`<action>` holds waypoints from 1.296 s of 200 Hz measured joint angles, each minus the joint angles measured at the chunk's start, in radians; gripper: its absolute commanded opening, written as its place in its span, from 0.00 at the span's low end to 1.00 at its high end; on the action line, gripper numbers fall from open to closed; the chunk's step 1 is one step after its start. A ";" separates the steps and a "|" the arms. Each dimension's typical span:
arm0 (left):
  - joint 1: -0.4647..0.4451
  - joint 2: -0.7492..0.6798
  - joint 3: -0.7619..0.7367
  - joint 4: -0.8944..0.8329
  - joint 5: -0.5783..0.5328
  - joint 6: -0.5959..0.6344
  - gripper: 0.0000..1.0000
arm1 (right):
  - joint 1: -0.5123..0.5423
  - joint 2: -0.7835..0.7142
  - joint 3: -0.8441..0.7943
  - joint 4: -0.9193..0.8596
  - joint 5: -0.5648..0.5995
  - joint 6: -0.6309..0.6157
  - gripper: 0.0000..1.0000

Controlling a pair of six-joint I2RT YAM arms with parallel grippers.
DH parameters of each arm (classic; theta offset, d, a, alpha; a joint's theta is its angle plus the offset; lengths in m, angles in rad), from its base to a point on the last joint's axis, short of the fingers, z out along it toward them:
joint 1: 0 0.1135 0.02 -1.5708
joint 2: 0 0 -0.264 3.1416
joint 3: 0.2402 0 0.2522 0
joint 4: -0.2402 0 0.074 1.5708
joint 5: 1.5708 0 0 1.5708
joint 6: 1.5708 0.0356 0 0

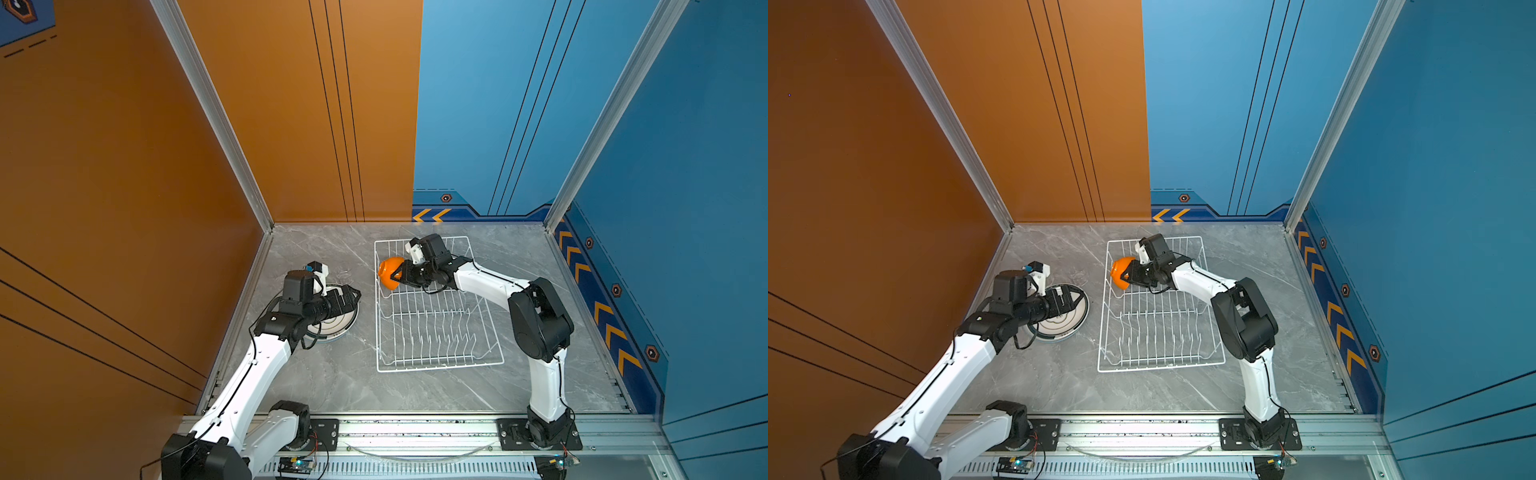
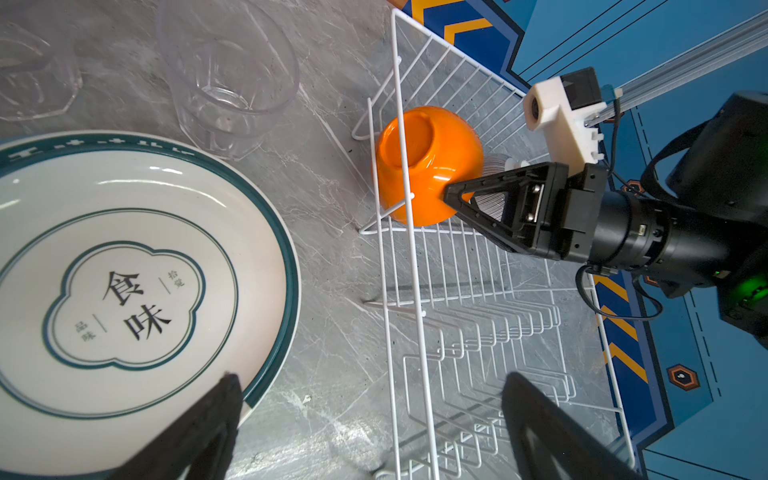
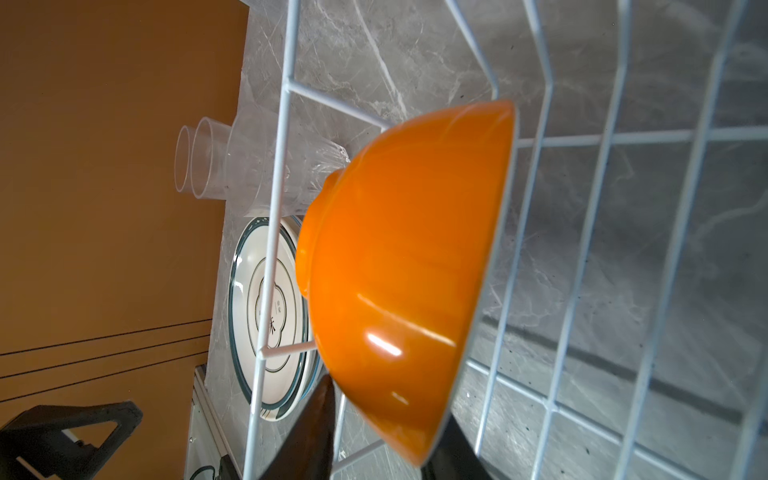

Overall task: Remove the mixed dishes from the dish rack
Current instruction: 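Tilt the held orange bowl upward and lift it out of the rack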

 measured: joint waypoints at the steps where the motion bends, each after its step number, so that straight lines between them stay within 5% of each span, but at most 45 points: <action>1: 0.000 0.000 0.000 0.000 0.000 0.000 0.98 | 0.000 0.000 0.000 0.001 0.001 0.001 0.33; 149: 0.000 0.000 0.000 -0.001 -0.003 0.001 0.98 | 0.001 0.039 -0.048 0.307 0.051 0.073 0.33; 259: 0.000 0.000 0.000 -0.001 -0.003 0.001 0.98 | -0.001 0.068 -0.025 0.324 0.081 0.047 0.04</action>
